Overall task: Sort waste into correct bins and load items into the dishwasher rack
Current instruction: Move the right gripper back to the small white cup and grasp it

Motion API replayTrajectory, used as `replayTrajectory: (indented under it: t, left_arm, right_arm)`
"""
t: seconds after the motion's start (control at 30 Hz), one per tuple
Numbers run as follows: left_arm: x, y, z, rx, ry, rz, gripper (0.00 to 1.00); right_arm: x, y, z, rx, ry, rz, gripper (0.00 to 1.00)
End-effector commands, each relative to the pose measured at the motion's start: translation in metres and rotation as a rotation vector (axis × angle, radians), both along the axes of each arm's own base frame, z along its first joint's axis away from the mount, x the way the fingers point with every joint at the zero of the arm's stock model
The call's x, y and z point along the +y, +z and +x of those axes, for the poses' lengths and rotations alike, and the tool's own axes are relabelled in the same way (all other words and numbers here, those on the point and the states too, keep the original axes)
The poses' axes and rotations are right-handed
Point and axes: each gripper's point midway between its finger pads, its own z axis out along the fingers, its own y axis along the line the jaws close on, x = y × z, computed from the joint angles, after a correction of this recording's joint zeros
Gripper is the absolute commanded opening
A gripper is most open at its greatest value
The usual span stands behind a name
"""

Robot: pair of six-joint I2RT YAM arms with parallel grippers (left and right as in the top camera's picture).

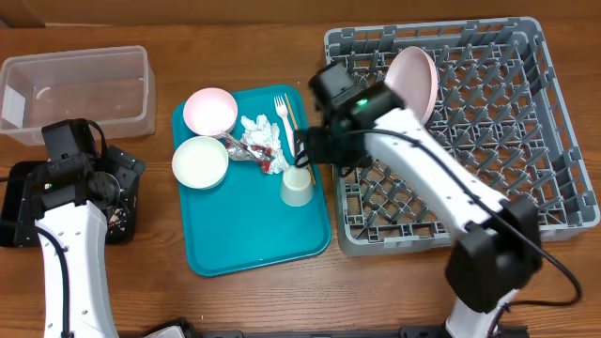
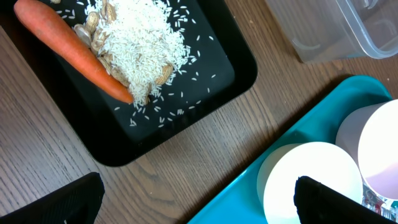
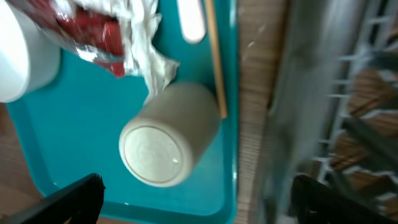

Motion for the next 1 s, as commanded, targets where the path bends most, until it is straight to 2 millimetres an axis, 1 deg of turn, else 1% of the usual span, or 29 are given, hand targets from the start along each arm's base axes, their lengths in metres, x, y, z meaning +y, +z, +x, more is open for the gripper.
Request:
replayTrajectory:
  t: [0.0, 0.07, 0.13, 0.27, 0.33, 0.43, 0.5, 0.53, 0.6, 0.7, 0.73, 0.77, 0.83, 0.9, 0.97]
  left_arm:
    - [0.005, 0.007, 0.003, -0.016, 0.02, 0.017, 1.0]
    - [0.005, 0.007, 0.003, -0.015, 0.019, 0.017, 1.0]
    - [0.005, 0.007, 0.003, -0.015, 0.019, 0.017, 1.0]
    - [0.005, 0.007, 0.003, -0.015, 0.019, 0.017, 1.0]
    - [0.005, 0.007, 0.003, -0.016, 0.019, 0.018, 1.0]
    - [0.005, 0.008, 0.003, -0.017, 0.019, 0.018, 1.0]
    - [0.005, 0.008, 0.003, -0.019, 0.02, 0.018, 1.0]
    - [0.005, 0.008, 0.003, -0.019, 0.019, 0.019, 1.0]
    - [0.005, 0.008, 0.003, -0.019, 0.019, 0.019, 1.0]
    - [0.005, 0.008, 0.003, -0.019, 0.019, 0.019, 1.0]
    - [0.005, 0.008, 0.003, -0.019, 0.02, 0.018, 1.0]
    - [0.005, 0.008, 0.003, -0.019, 0.02, 0.018, 1.0]
    - [0.005, 0.008, 0.004, -0.019, 0.02, 0.019, 1.0]
    - [0.006, 0.008, 0.004, -0.02, 0.02, 0.019, 1.0]
    - [0.006, 0.008, 0.004, -0.022, 0.019, 0.02, 1.0]
  right_arm:
    - [0.024, -0.009, -0.011, 0.005, 0.066, 0.013, 1.0]
    - [0.03, -0.02, -0.012, 0.005, 0.069, -0.013, 1.0]
    - [0.033, -0.033, -0.014, 0.023, 0.064, -0.037, 1.0]
    - [0.036, -0.051, -0.018, 0.057, 0.076, -0.064, 1.0]
    - [0.037, -0.058, -0.019, 0.067, 0.08, -0.072, 1.0]
    - [0.04, -0.062, -0.021, 0.07, 0.088, -0.076, 1.0]
    - [0.04, -0.062, -0.02, 0.057, 0.089, -0.085, 0.94]
    - [0.038, -0.062, -0.019, 0.049, 0.086, -0.096, 0.88]
    - [0.036, -0.063, -0.017, 0.04, 0.083, -0.111, 0.74]
    - [0.036, -0.062, -0.016, 0.036, 0.082, -0.114, 0.48]
    - [0.036, -0.061, -0.016, 0.036, 0.082, -0.115, 0.43]
    - [0.036, -0.06, -0.016, 0.037, 0.083, -0.115, 0.39]
    - [0.036, -0.055, -0.016, 0.036, 0.083, -0.115, 0.38]
    - [0.037, -0.045, -0.015, 0.033, 0.083, -0.112, 0.35]
    - [0.037, -0.028, -0.014, 0.022, 0.09, -0.105, 0.34]
